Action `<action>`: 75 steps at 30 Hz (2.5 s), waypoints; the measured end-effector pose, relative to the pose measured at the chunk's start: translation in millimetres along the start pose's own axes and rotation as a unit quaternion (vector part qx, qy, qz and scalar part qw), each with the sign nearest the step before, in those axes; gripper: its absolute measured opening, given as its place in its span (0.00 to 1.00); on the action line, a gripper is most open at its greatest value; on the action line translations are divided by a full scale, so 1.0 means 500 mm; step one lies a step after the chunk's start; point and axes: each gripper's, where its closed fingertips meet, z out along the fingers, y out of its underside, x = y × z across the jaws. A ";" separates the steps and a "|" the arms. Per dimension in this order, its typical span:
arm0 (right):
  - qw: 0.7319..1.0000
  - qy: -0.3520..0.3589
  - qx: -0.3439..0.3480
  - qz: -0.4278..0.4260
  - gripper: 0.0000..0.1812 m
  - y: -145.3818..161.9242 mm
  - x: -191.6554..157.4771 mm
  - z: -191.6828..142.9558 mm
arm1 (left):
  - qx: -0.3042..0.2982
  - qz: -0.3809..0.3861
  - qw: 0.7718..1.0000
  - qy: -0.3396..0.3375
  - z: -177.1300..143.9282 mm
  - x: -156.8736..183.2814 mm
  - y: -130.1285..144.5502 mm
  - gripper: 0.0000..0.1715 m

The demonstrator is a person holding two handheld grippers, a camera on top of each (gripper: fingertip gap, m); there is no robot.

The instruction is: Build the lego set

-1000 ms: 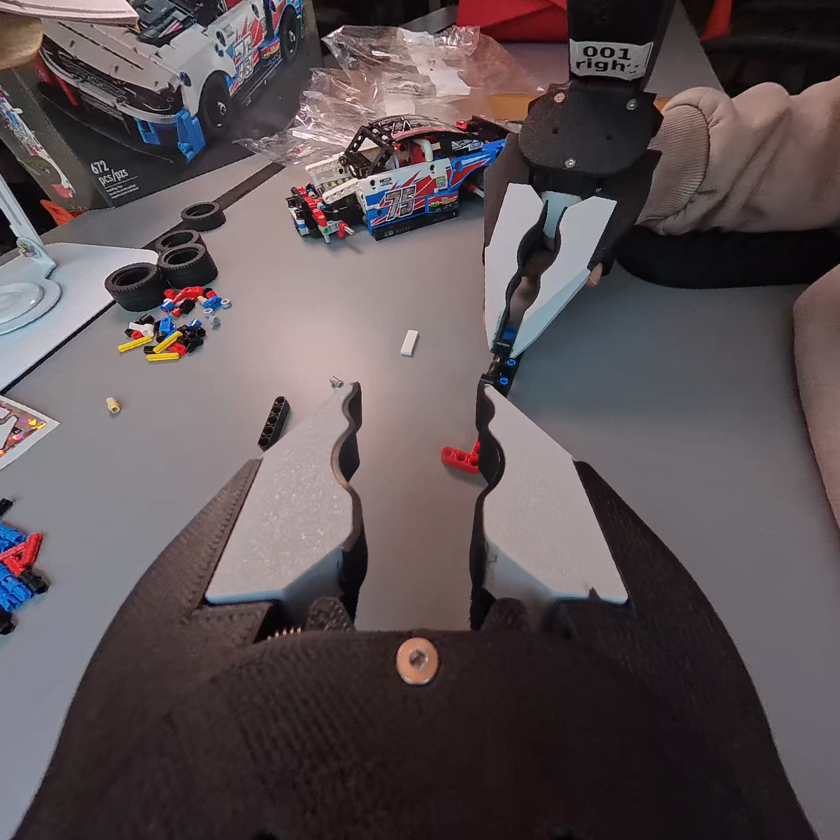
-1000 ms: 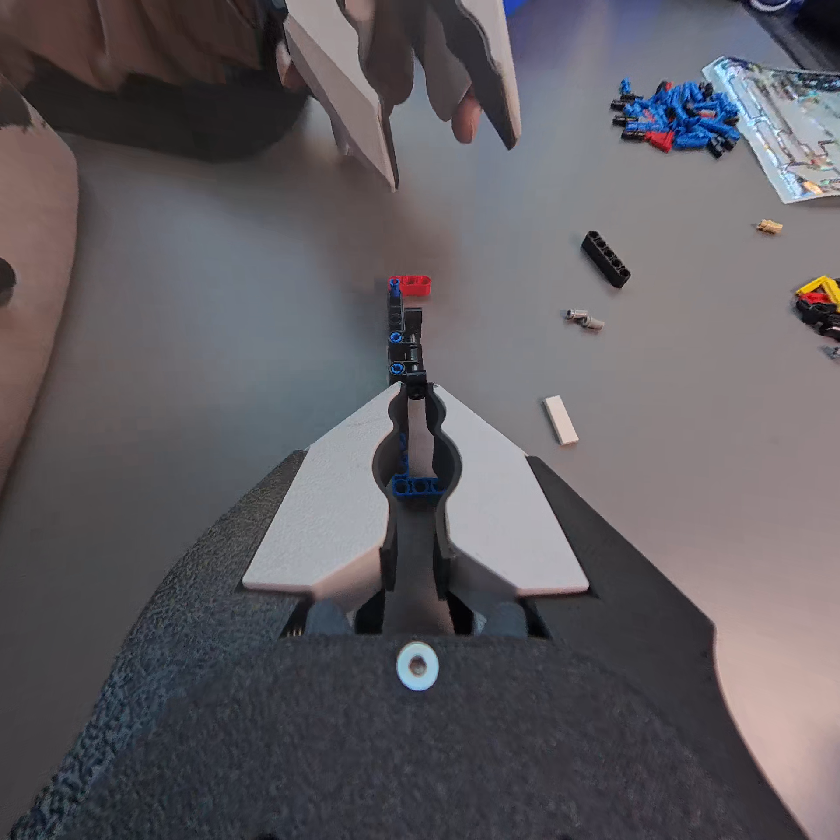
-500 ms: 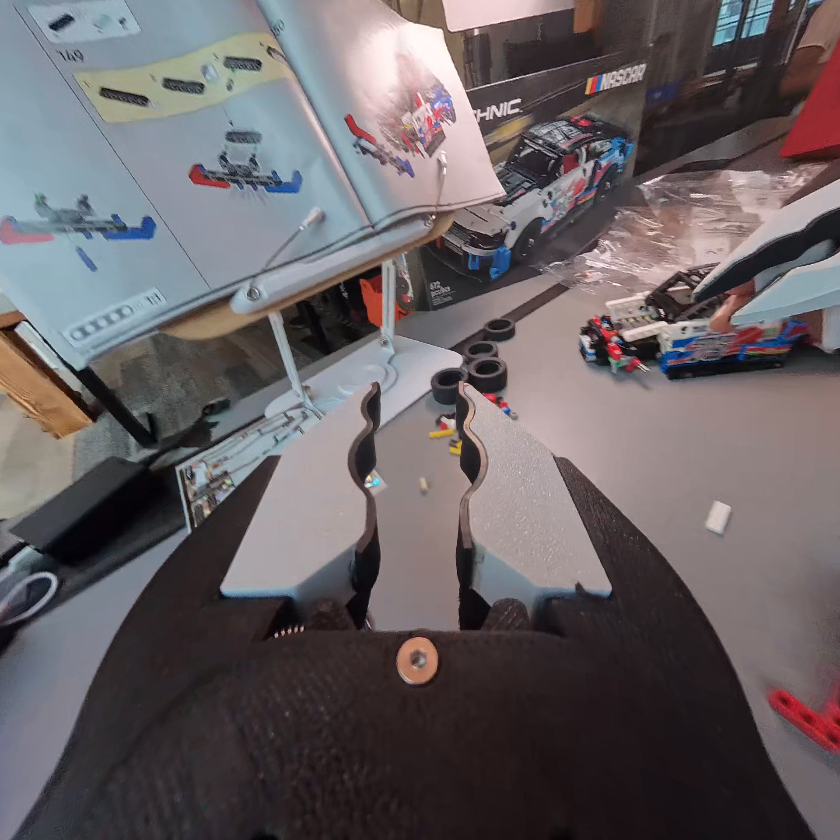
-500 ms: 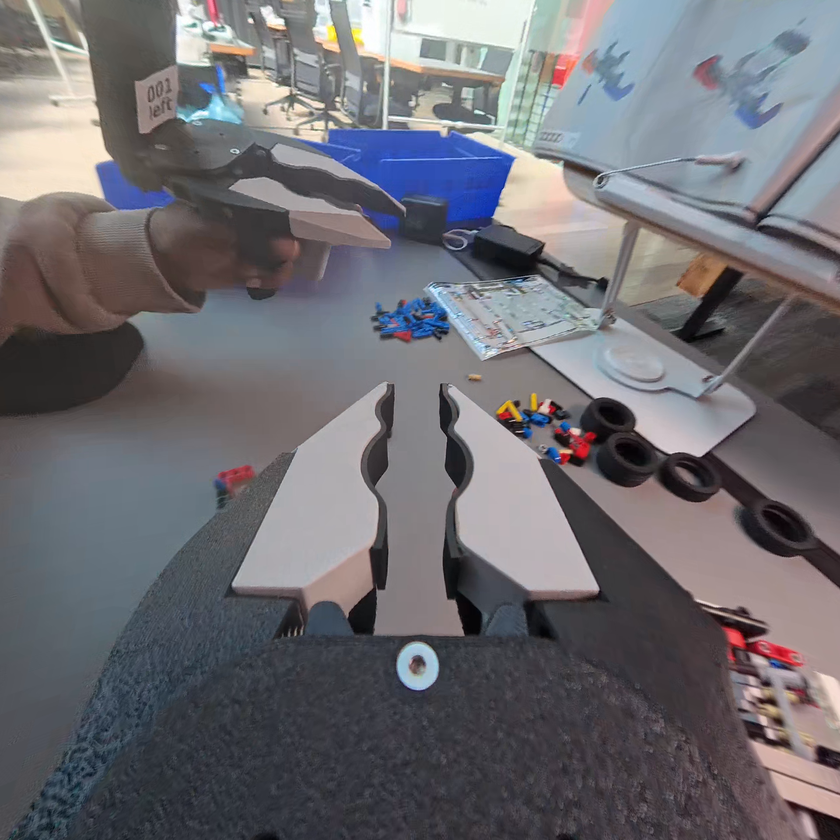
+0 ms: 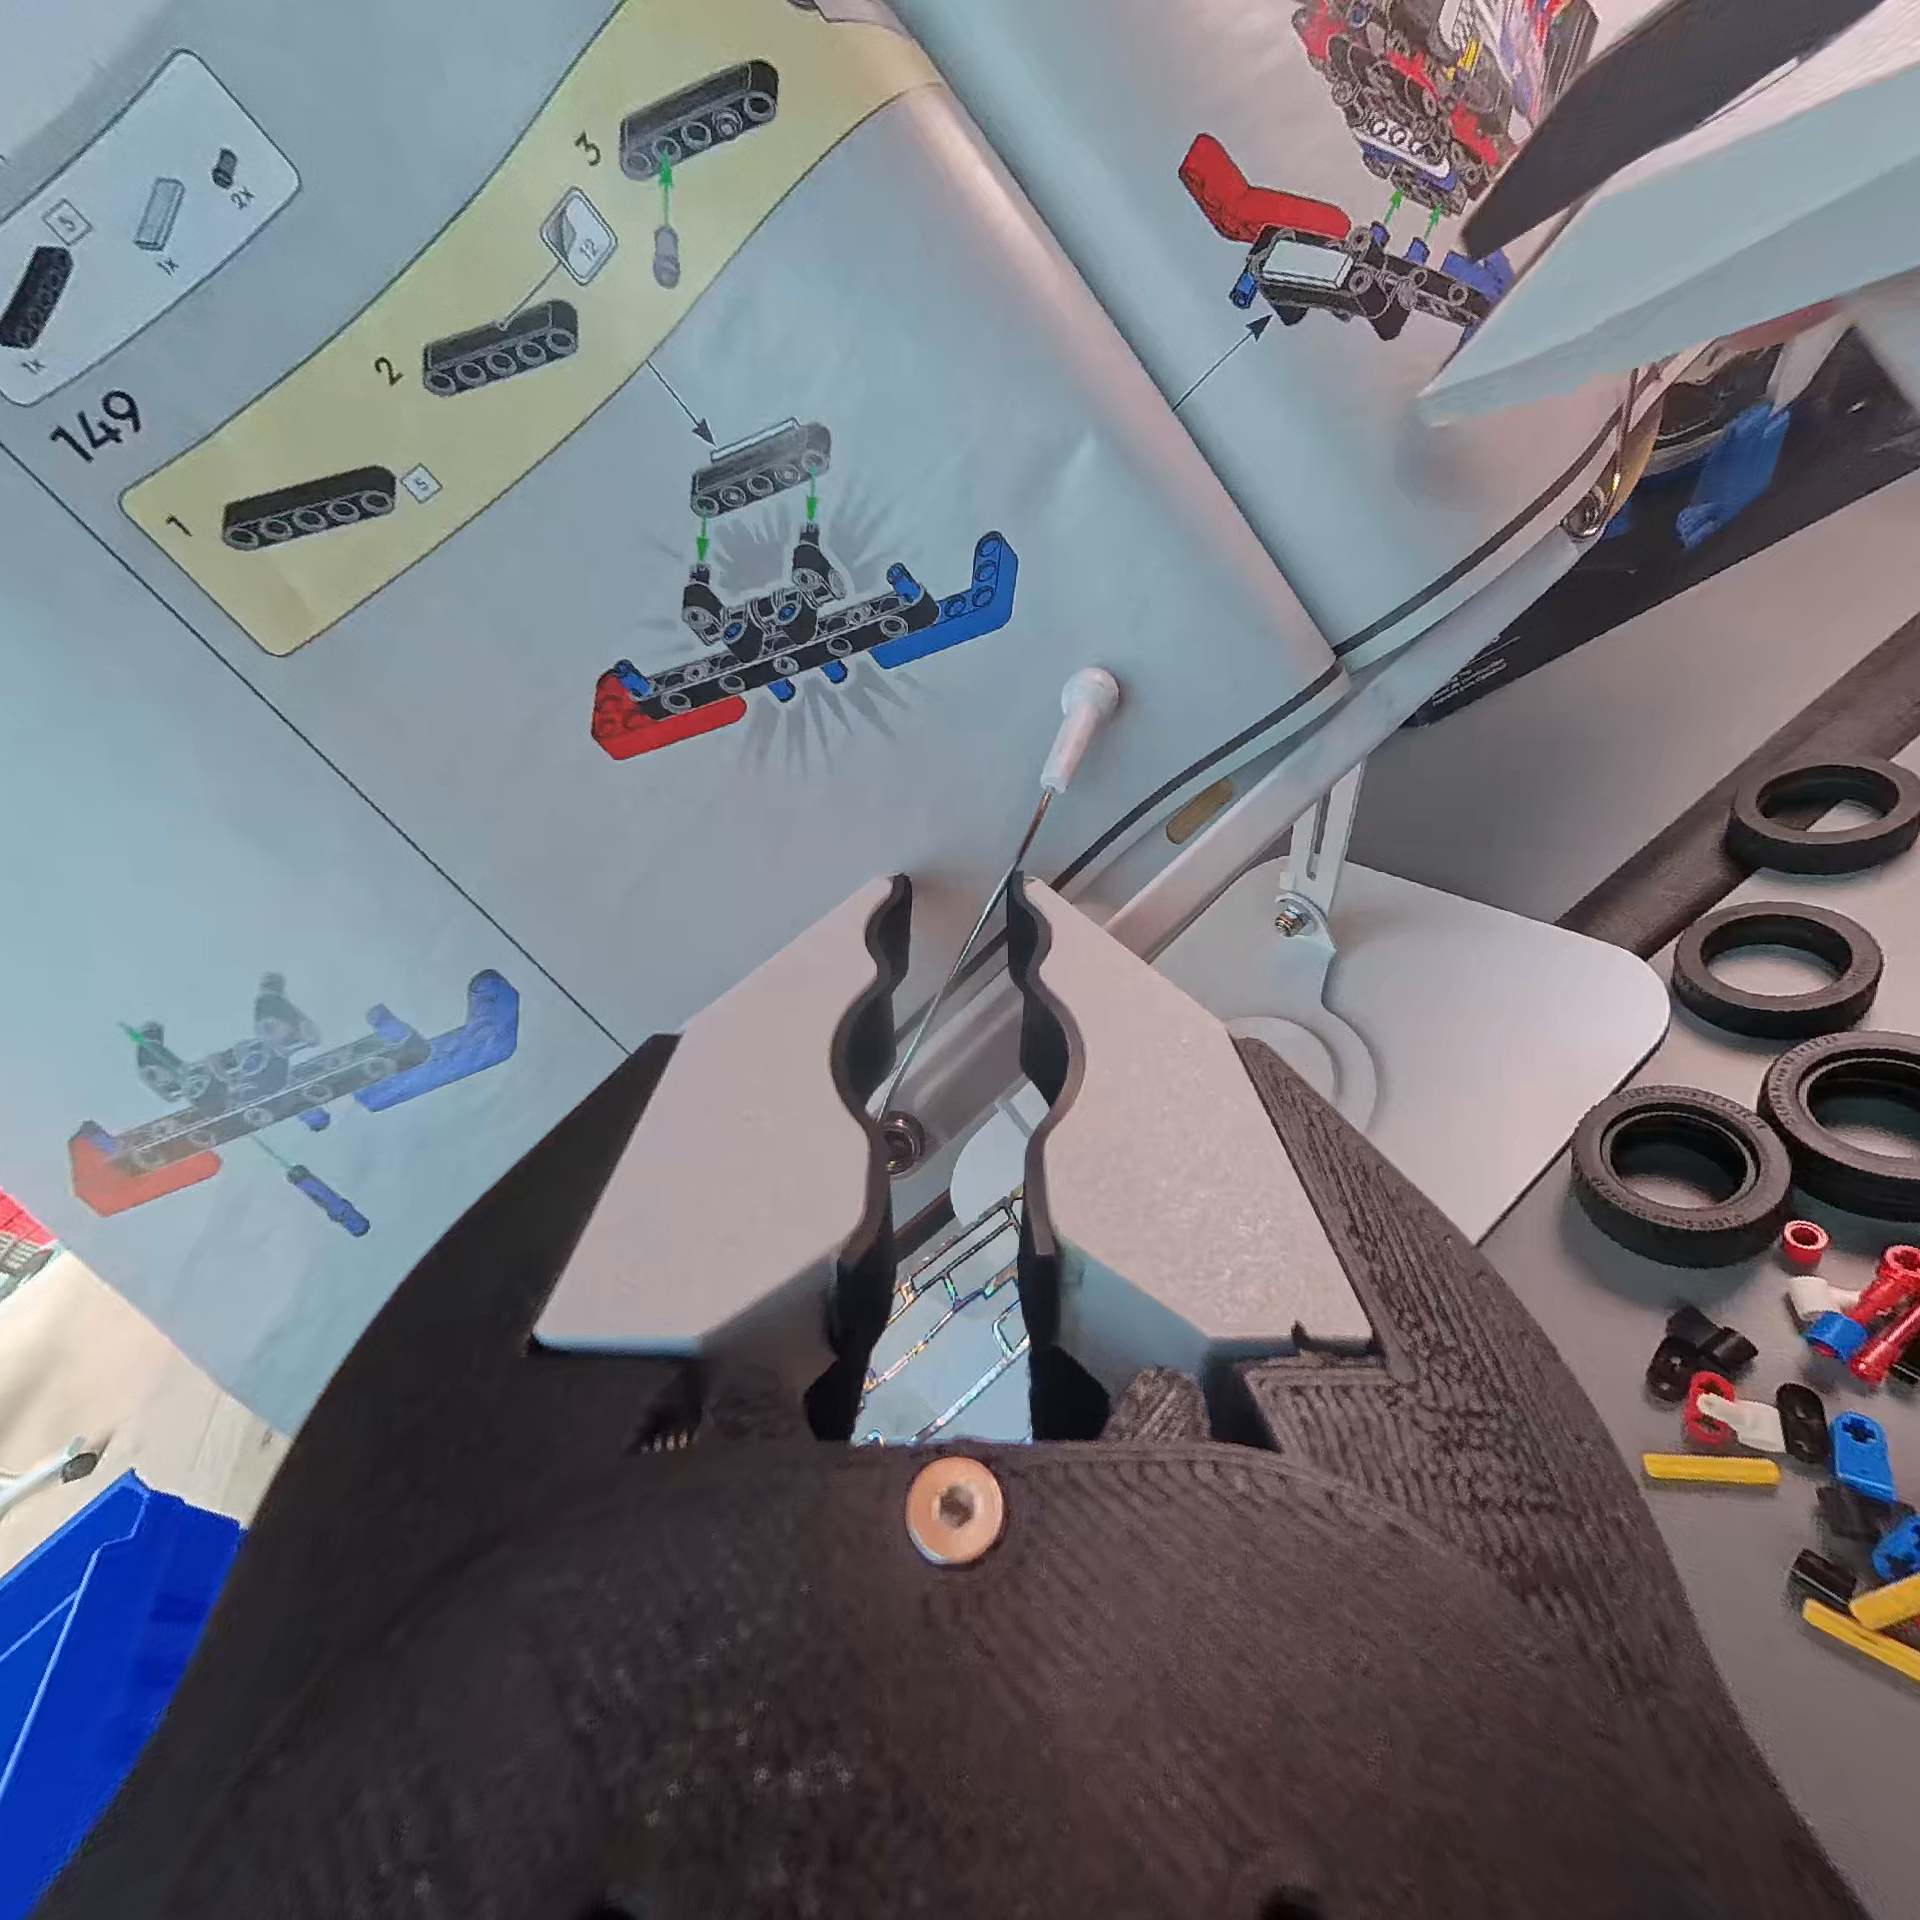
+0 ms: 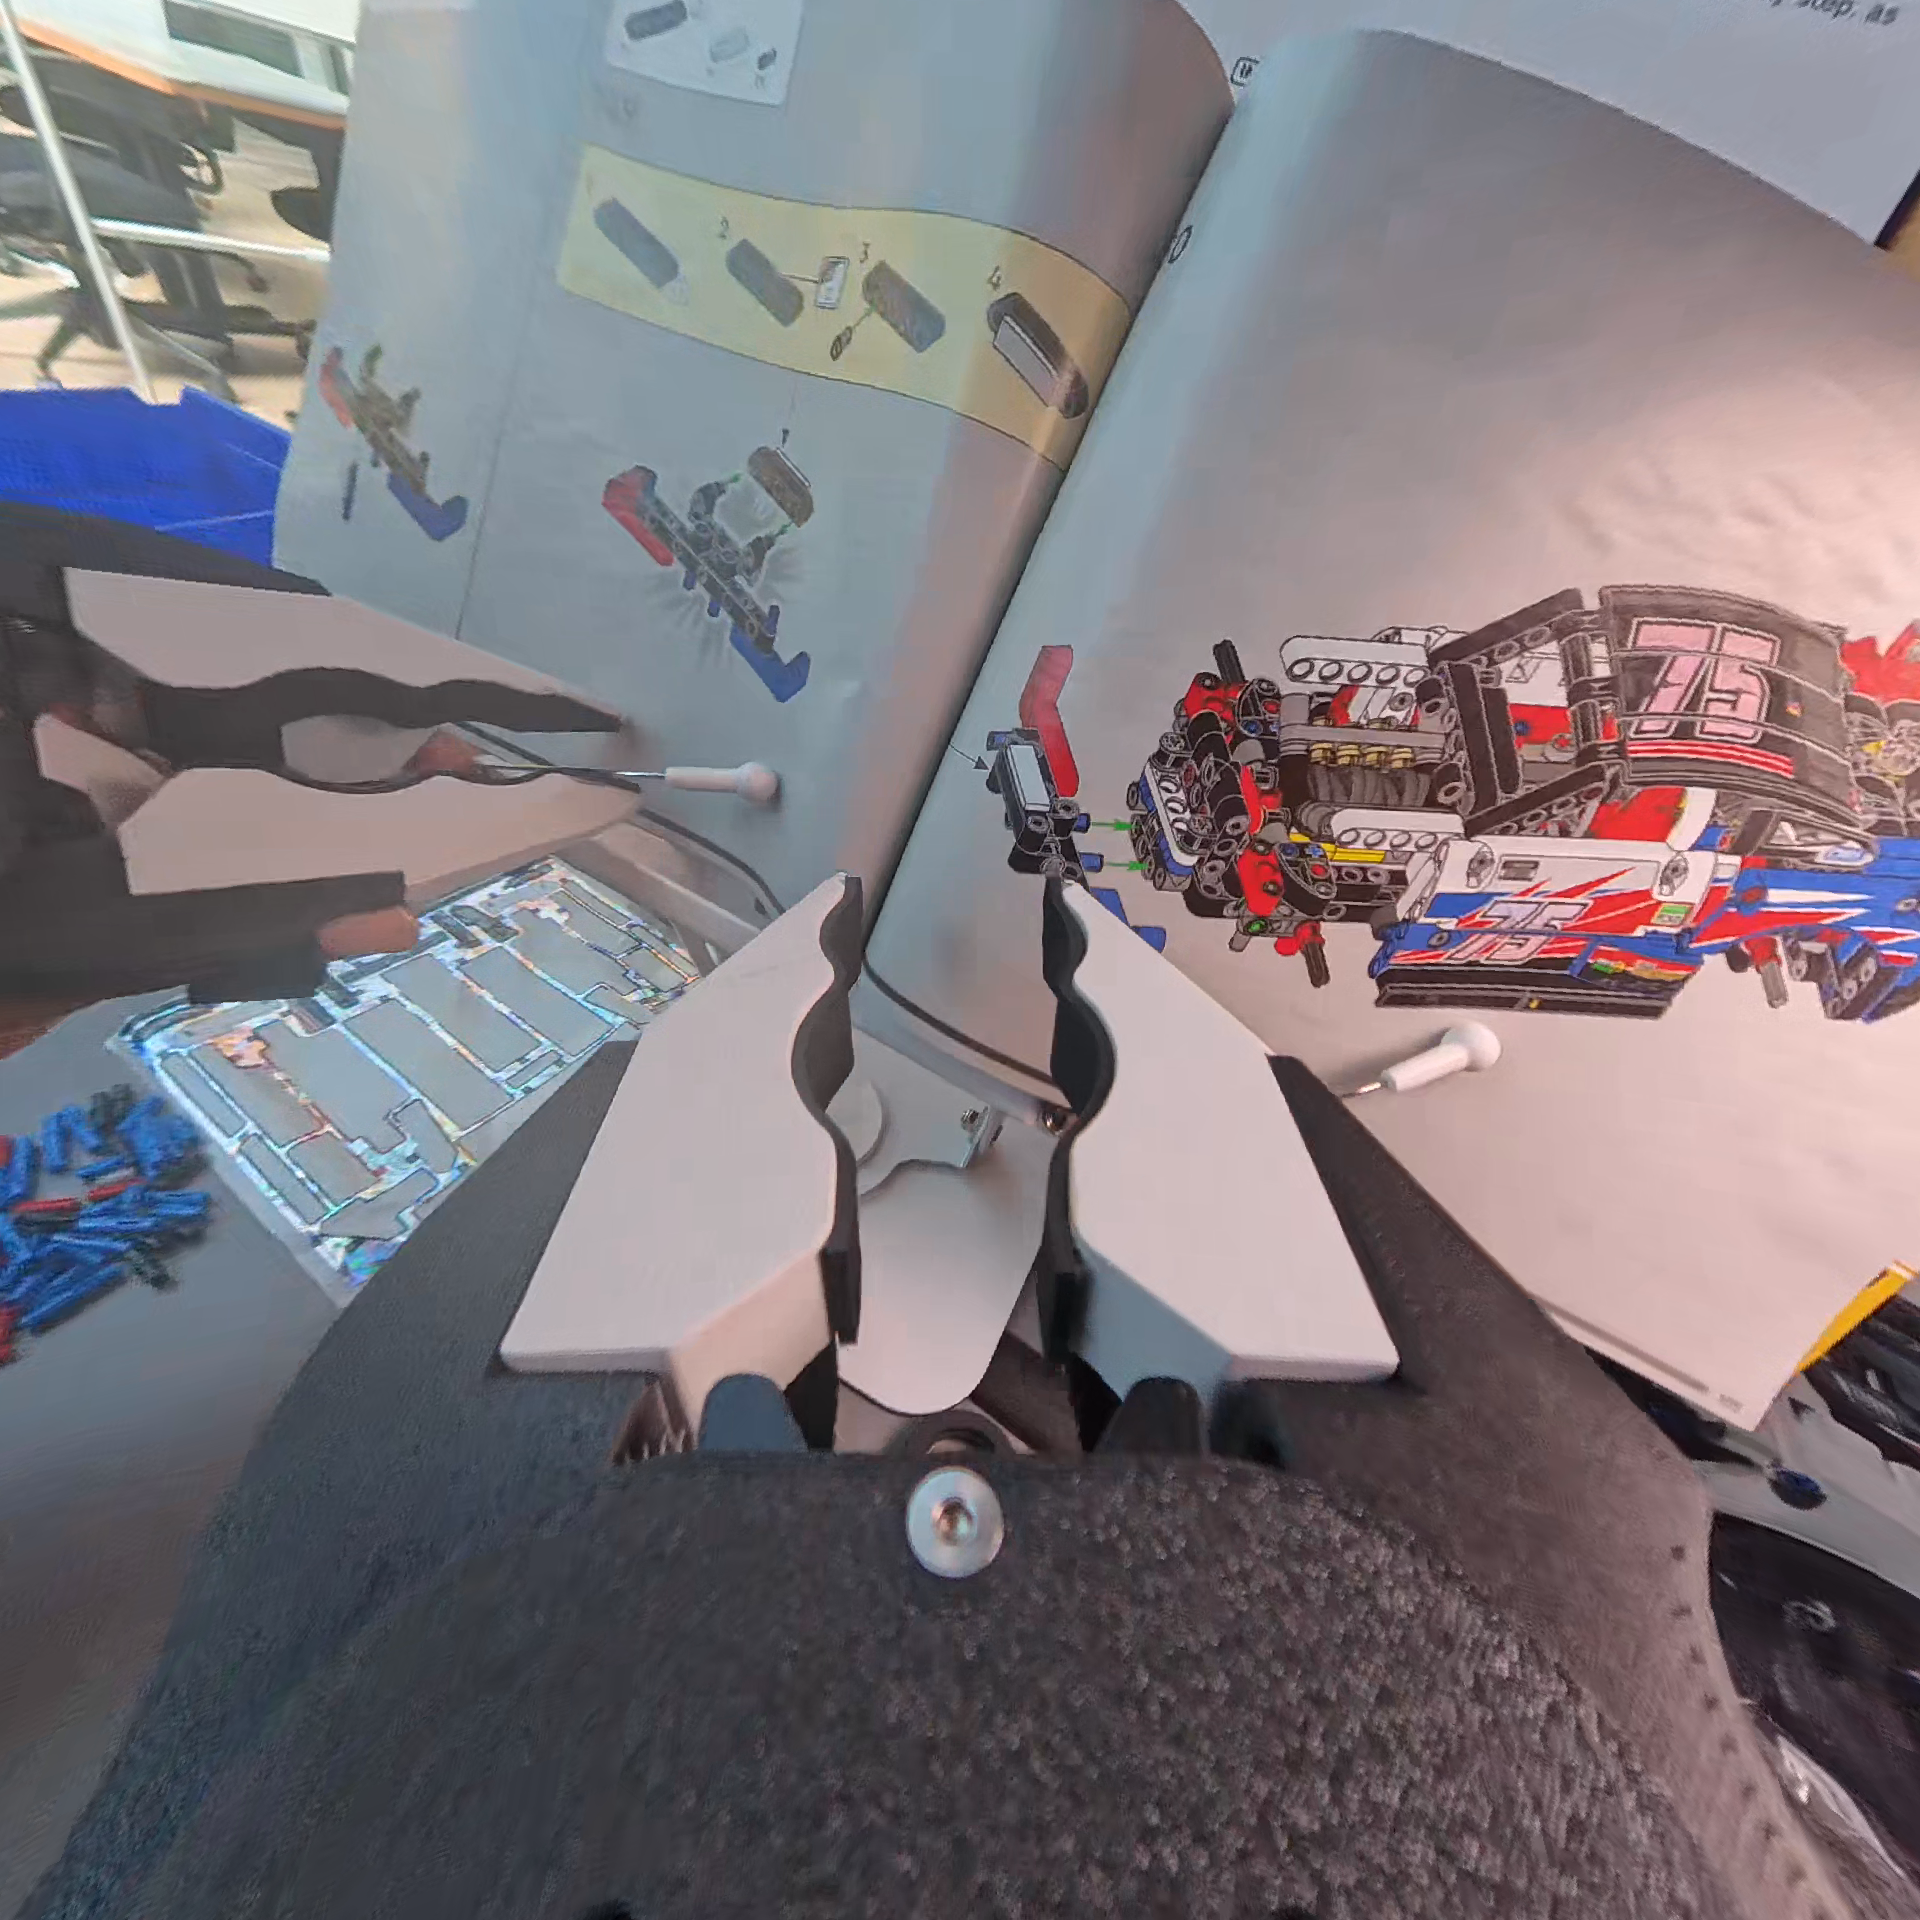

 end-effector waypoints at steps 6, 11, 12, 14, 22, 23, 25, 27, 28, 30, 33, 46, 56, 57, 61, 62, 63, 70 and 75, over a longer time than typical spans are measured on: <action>0.995 0.071 0.000 -0.064 0.16 0.016 0.011 0.047 | 0.025 -0.002 0.999 -0.026 -0.020 -0.023 0.010 0.00; 0.992 0.091 -0.002 -0.088 0.16 0.023 0.015 0.043 | 0.061 -0.221 0.973 0.006 -0.033 -0.066 0.019 0.00; 0.992 0.089 -0.005 -0.086 0.16 0.022 0.015 0.044 | 0.073 -0.256 0.964 0.006 -0.037 -0.072 0.023 0.00; 0.993 0.087 -0.012 -0.083 0.16 0.022 0.015 0.045 | 0.097 -0.321 0.942 0.008 -0.048 -0.081 0.033 0.00; 0.991 0.096 -0.020 -0.088 0.16 0.021 0.013 0.047 | 0.133 -0.430 0.893 0.026 -0.070 -0.088 0.070 0.02; 0.991 0.097 -0.020 -0.087 0.16 0.021 0.013 0.048 | 0.134 -0.429 0.893 0.028 -0.071 -0.088 0.072 0.02; 0.991 0.098 -0.022 -0.087 0.16 0.021 0.013 0.047 | 0.133 -0.429 0.893 0.034 -0.073 -0.087 0.075 0.02; 0.991 0.100 -0.023 -0.090 0.16 0.021 0.013 0.046 | 0.131 -0.430 0.892 0.040 -0.074 -0.086 0.077 0.03; 0.991 0.099 -0.025 -0.091 0.16 0.021 0.012 0.046 | 0.129 -0.429 0.893 0.043 -0.075 -0.086 0.078 0.03; 0.991 0.095 -0.028 -0.094 0.17 0.019 0.009 0.045 | 0.124 -0.425 0.895 0.053 -0.075 -0.084 0.079 0.03; 0.991 0.085 -0.034 -0.094 0.17 0.014 0.004 0.041 | 0.103 -0.421 0.898 0.074 -0.077 -0.083 0.080 0.03; 0.991 0.044 -0.036 -0.119 0.16 -0.010 -0.051 0.039 | 0.079 -0.468 0.875 0.091 -0.084 -0.074 0.098 0.04; 0.991 0.037 -0.058 -0.112 0.16 0.015 -0.057 0.052 | 0.107 -0.596 0.785 0.130 -0.091 -0.058 0.114 0.03; 0.991 0.038 -0.059 -0.111 0.16 0.016 -0.056 0.053 | 0.103 -0.606 0.778 0.132 -0.092 -0.052 0.121 0.00; 0.991 0.040 -0.065 -0.113 0.16 0.022 -0.055 0.059 | 0.109 -0.602 0.772 0.170 -0.101 -0.024 0.126 0.00; 0.991 0.040 -0.065 -0.113 0.16 0.021 -0.056 0.061 | 0.110 -0.592 0.780 0.168 -0.105 -0.022 0.127 0.00; 0.991 0.041 -0.065 -0.112 0.17 0.021 -0.058 0.062 | 0.111 -0.586 0.786 0.166 -0.110 -0.023 0.126 0.00; 0.992 0.056 -0.034 -0.112 0.27 -0.031 -0.097 0.086 | 0.113 -0.589 0.794 0.102 -0.127 -0.068 0.156 0.00; 0.989 0.075 -0.033 -0.126 0.51 -0.077 -0.156 0.140 | 0.145 -0.591 0.792 0.042 -0.156 -0.118 0.166 0.03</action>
